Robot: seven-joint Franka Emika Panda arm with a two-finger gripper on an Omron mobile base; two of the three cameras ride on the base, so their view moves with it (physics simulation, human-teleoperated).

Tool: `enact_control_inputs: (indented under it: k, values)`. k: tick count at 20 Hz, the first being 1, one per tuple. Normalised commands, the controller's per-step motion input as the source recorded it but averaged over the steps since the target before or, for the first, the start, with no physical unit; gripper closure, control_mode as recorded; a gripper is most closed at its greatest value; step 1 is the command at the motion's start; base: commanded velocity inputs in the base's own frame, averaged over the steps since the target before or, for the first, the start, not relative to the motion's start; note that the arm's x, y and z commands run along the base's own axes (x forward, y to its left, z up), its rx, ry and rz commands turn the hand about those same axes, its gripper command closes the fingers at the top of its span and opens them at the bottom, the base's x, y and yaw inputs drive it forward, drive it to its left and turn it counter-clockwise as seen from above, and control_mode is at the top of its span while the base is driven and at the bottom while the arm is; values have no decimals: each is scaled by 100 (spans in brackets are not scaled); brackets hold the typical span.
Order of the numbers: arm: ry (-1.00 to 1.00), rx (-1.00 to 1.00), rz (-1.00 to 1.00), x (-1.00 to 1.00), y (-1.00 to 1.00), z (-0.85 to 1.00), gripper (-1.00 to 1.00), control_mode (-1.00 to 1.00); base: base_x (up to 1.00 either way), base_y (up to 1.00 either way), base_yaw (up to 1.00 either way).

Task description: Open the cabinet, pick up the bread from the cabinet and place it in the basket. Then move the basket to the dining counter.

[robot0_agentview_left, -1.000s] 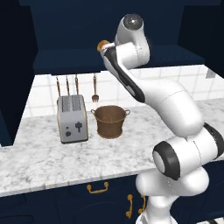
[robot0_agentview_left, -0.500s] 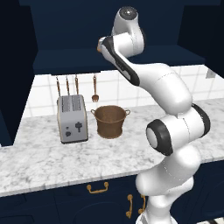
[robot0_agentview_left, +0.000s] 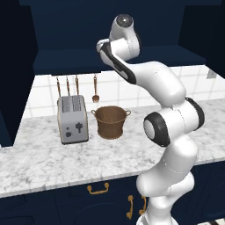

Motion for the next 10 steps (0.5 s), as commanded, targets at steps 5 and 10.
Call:
enact_control_inputs:
  k: [5,10]
  values:
    - [1,1,0,42,24,6,-100,-100,0,0,0]
    - [0,2,0,42,15,0,-100,-100,0,0,0]
